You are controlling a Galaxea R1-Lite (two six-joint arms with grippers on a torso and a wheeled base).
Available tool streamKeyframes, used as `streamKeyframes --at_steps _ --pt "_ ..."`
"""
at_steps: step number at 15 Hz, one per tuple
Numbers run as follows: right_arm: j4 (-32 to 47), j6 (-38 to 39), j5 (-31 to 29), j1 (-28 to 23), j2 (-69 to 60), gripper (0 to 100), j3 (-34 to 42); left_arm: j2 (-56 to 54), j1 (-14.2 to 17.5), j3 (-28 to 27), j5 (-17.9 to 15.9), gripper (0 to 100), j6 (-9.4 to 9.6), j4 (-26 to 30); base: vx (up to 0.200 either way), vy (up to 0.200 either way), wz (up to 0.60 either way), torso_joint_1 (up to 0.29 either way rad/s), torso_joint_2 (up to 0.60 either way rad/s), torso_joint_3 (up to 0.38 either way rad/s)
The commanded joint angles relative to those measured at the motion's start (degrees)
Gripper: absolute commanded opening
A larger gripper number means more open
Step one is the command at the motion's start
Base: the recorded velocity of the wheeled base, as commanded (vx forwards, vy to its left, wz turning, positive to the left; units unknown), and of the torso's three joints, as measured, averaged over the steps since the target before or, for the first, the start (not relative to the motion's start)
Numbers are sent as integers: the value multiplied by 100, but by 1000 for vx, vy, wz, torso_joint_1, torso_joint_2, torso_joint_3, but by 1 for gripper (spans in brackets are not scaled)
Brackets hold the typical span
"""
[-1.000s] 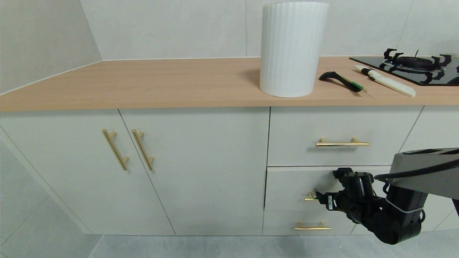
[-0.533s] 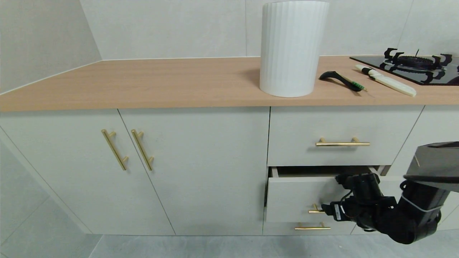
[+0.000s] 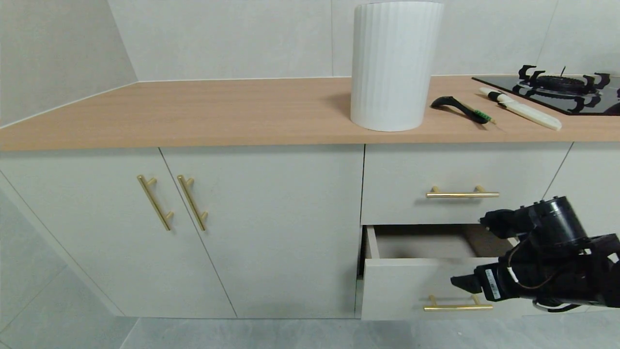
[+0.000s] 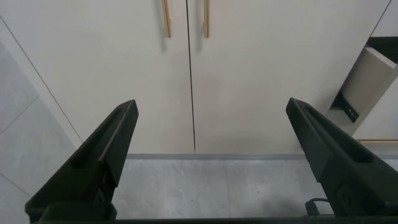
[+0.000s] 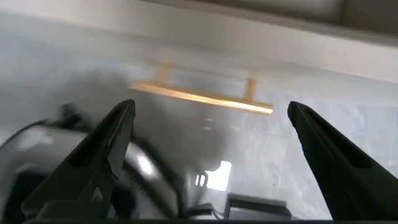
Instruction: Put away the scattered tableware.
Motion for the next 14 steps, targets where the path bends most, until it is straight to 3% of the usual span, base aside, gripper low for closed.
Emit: streamKeyframes --at_steps 1,4,8,14 --pt "-318 146 -12 131 -665 100 -67 7 6 0 4 100 -1 -1 0 0 0 0 0 0" --pt "-1065 164 -135 201 -173 100 127 7 -2 0 4 100 -1 -1 0 0 0 0 0 0" --pt "-2621 445 -768 254 1014 100 329 7 -2 0 4 100 -1 -1 0 0 0 0 0 0" --pt "-3544 515 -1119 219 1902 100 364 7 6 0 4 100 -1 -1 0 0 0 0 0 0"
